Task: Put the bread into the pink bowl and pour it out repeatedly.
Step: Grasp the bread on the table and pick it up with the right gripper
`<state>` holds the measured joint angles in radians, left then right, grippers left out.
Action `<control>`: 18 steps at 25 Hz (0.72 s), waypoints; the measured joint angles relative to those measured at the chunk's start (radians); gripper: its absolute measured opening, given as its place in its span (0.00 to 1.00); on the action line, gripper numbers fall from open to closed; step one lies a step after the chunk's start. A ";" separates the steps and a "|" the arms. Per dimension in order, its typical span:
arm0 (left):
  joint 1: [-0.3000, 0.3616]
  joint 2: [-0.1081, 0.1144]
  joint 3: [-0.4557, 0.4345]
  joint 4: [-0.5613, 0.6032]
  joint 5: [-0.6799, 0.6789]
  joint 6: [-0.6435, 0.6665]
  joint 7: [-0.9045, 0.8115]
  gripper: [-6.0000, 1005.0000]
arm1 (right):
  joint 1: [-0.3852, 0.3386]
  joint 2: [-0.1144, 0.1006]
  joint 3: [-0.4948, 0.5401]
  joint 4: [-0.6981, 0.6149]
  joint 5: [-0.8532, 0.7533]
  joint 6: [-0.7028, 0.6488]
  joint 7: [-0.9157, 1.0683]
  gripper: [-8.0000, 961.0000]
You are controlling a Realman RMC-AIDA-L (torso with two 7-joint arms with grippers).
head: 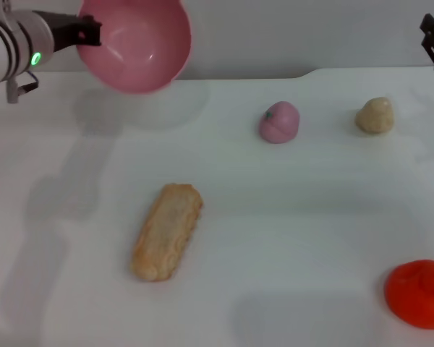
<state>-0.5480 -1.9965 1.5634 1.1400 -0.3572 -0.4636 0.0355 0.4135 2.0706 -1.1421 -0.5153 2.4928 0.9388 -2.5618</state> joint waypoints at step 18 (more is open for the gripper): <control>-0.096 0.022 -0.500 -0.031 -0.384 -0.598 0.601 0.05 | 0.153 -0.033 -0.080 -0.046 -0.326 -0.360 0.410 0.50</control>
<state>-0.6444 -1.9749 1.0633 1.1088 -0.7410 -1.0614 0.6361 0.5670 2.0379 -1.2222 -0.5616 2.1671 0.5789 -2.1513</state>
